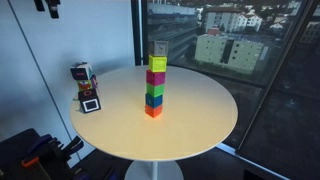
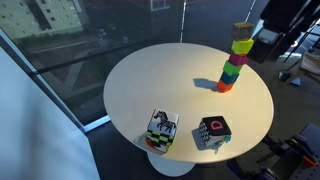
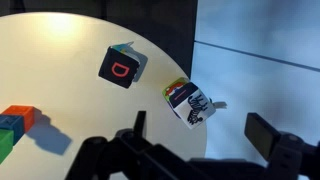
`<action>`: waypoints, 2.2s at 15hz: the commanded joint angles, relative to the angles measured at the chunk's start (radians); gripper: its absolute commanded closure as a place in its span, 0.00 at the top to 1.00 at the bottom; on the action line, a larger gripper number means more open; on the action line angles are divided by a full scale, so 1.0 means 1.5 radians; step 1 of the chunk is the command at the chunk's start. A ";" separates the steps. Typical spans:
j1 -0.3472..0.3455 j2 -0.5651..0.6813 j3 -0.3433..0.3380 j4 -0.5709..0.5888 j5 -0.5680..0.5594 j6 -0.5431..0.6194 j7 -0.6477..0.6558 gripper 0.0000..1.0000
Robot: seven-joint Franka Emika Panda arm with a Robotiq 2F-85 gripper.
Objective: Pick up the gray block and put it on the table
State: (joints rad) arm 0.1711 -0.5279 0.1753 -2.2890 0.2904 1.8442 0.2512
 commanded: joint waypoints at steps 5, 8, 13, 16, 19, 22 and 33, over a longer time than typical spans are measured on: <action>-0.006 -0.001 0.004 0.002 0.002 -0.003 -0.002 1.00; -0.006 -0.001 0.004 0.002 0.002 -0.003 -0.002 1.00; -0.013 0.012 0.005 0.006 -0.015 0.007 -0.007 1.00; -0.019 0.030 0.003 0.012 -0.029 0.012 -0.013 1.00; -0.028 0.048 0.001 0.022 -0.049 0.017 -0.015 1.00; -0.039 0.064 0.001 0.030 -0.079 0.032 -0.011 1.00; -0.100 0.134 -0.012 0.082 -0.212 0.078 0.024 1.00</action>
State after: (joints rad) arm 0.0379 -0.3731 0.1657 -2.2220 0.0178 1.9698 0.2541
